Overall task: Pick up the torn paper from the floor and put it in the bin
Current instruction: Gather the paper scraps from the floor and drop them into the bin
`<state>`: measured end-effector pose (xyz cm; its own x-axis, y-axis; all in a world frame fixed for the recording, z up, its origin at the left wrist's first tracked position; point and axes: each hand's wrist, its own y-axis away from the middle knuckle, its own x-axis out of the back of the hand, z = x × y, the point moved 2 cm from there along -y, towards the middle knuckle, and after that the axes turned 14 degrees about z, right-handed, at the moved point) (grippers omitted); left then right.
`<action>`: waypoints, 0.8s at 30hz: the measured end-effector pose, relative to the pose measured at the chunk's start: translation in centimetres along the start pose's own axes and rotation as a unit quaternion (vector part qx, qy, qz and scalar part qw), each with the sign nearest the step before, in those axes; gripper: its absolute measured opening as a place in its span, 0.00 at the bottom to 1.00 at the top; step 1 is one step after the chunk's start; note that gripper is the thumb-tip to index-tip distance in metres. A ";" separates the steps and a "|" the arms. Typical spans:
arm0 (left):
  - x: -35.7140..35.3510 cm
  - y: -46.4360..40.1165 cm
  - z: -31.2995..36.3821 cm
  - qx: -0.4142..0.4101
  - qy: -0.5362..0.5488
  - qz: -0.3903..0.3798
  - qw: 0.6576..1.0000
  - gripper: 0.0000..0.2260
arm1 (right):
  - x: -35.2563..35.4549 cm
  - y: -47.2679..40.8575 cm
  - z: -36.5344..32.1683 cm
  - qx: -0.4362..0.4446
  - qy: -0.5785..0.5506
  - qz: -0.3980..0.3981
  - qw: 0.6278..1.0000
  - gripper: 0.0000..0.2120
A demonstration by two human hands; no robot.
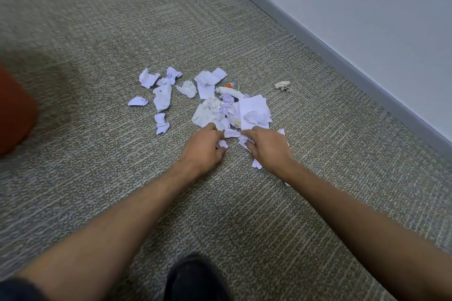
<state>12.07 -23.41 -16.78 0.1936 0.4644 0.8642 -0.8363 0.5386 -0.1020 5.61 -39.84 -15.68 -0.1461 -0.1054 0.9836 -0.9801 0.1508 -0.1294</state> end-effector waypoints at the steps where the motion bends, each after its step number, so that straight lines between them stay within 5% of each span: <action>1: 0.1 0.0 0.0 0.001 0.001 0.000 1.000 0.12 | 0.0 0.0 0.1 -0.003 -0.009 0.005 1.000 0.16; 11: 0.0 -0.7 1.5 -0.078 -0.027 -0.018 0.996 0.16 | 1.2 -0.2 3.1 -0.062 -0.122 0.085 0.987 0.12; 18: -0.9 -1.6 1.8 -0.105 -0.029 -0.048 0.993 0.16 | 1.1 -2.1 3.9 -0.081 -0.150 0.021 0.985 0.22; 24: -1.7 -2.7 1.3 -0.046 0.021 -0.027 0.998 0.11 | 0.6 -4.0 3.6 -0.050 -0.093 0.010 0.994 0.14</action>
<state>13.33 -26.58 -17.33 0.2596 0.4618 0.8481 -0.7738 0.6249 -0.1034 9.00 -44.02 -15.06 -0.1970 -0.2793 0.9398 -0.9598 0.2506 -0.1267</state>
